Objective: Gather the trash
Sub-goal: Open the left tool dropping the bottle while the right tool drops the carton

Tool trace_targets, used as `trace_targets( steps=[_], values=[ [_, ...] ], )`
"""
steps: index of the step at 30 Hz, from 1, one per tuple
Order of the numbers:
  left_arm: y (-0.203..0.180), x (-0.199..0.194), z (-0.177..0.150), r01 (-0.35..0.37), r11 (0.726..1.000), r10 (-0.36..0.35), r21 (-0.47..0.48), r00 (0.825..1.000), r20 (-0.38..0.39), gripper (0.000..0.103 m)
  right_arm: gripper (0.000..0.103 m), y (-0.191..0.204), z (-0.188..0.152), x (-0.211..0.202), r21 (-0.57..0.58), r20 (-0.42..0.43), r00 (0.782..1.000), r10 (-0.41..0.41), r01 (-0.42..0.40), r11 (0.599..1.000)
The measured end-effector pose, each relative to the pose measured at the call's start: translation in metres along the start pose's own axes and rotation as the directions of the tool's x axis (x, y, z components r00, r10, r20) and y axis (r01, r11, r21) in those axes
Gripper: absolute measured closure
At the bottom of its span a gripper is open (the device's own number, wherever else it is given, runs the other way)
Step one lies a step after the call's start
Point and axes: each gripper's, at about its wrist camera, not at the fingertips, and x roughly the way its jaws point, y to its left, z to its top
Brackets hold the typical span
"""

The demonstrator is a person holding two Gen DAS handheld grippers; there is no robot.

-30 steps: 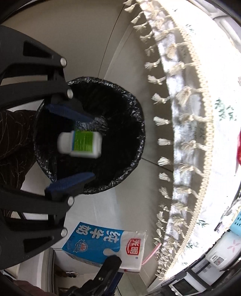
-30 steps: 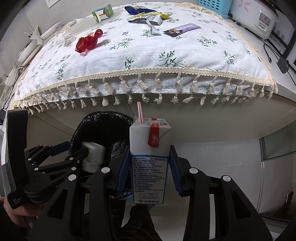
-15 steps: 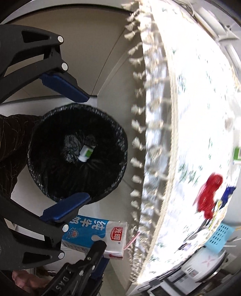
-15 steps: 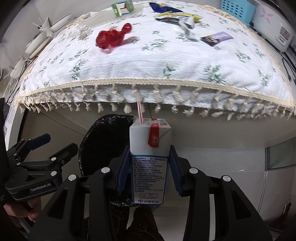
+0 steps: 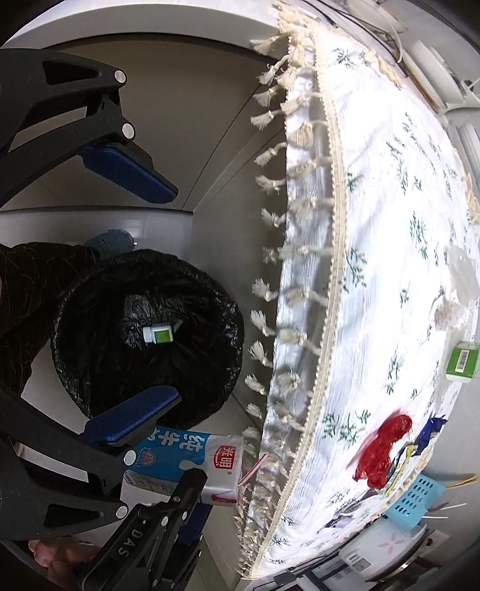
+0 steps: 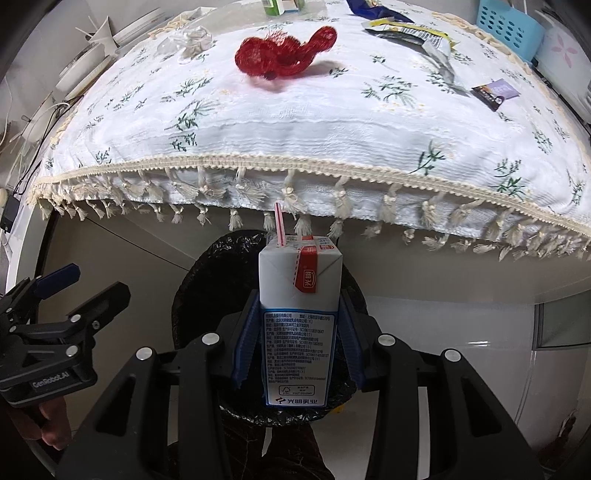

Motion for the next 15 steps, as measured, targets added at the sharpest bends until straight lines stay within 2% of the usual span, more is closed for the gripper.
trace_targets(
  steps=[9,15],
  values=[
    [0.017,0.006,-0.011,-0.009,1.0,0.009,-0.016,1.0,-0.017,0.006,0.064,0.018,0.001,0.029,-0.021,-0.046,0.999,-0.01,0.009,1.0],
    [0.029,0.007,-0.014,-0.003,0.999,0.002,-0.032,1.0,-0.021,0.006,0.064,0.023,-0.004,0.035,-0.019,-0.054,0.998,-0.012,0.011,1.0]
  ],
)
